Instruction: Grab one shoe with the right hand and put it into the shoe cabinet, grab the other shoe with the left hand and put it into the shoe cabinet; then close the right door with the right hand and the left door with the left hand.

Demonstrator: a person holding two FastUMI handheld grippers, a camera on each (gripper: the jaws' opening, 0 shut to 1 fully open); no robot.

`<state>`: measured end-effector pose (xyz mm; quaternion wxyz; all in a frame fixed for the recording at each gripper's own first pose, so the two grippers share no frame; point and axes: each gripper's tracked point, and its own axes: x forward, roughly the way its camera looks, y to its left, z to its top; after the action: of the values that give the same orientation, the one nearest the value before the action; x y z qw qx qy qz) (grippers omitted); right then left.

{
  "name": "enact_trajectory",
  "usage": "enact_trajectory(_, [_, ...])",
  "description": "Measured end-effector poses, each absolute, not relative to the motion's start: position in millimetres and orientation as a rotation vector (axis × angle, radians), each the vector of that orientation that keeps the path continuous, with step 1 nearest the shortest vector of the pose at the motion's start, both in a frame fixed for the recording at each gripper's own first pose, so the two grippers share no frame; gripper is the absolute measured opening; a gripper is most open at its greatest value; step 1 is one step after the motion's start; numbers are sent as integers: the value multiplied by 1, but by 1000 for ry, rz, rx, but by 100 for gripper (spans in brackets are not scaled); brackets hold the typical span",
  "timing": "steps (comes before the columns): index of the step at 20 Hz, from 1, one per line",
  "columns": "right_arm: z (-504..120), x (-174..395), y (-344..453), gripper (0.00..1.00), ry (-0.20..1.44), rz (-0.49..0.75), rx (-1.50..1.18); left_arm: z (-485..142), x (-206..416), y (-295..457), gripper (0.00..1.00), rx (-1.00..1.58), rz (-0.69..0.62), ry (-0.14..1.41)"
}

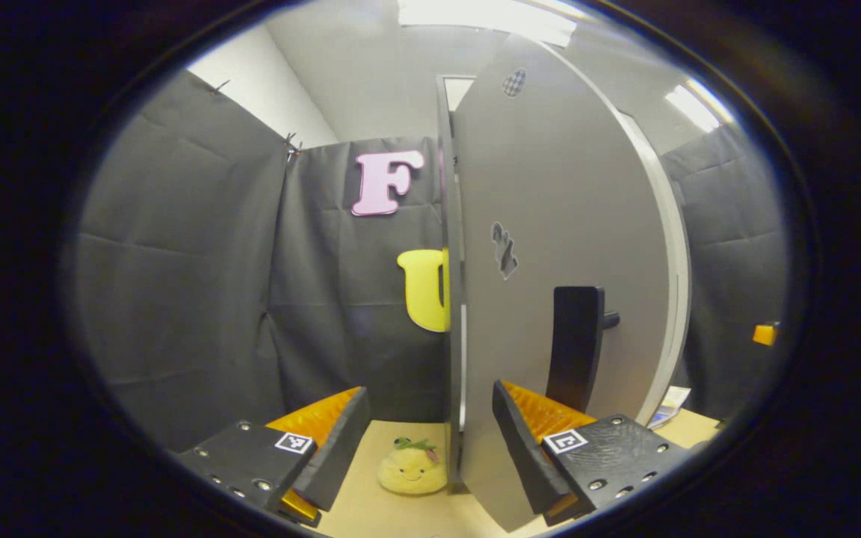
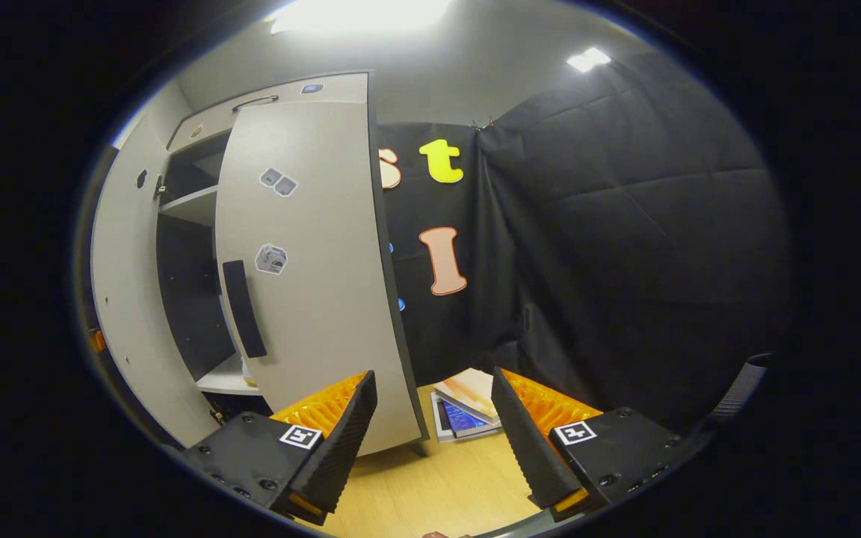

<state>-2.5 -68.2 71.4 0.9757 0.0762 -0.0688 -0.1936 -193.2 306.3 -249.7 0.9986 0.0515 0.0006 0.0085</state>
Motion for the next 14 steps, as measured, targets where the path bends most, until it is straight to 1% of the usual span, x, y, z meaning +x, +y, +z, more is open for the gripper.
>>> enact_trajectory(5, [69, -11, -72, 97, -137, -410, 157, -249, -195, 304, 94, 104, -29, -7])
enact_trajectory(7, [70, -17, -80, 97, -145, -432, 156, -250, -194, 303, 95, 113, -44, -10])
enact_trajectory(10, [69, -27, -93, 97, -153, -473, 158, -250, -192, 299, 94, 112, -78, -13])
enact_trajectory(14, [64, -42, -110, 97, -155, -527, 173, -247, -188, 287, 94, 82, -171, 5])
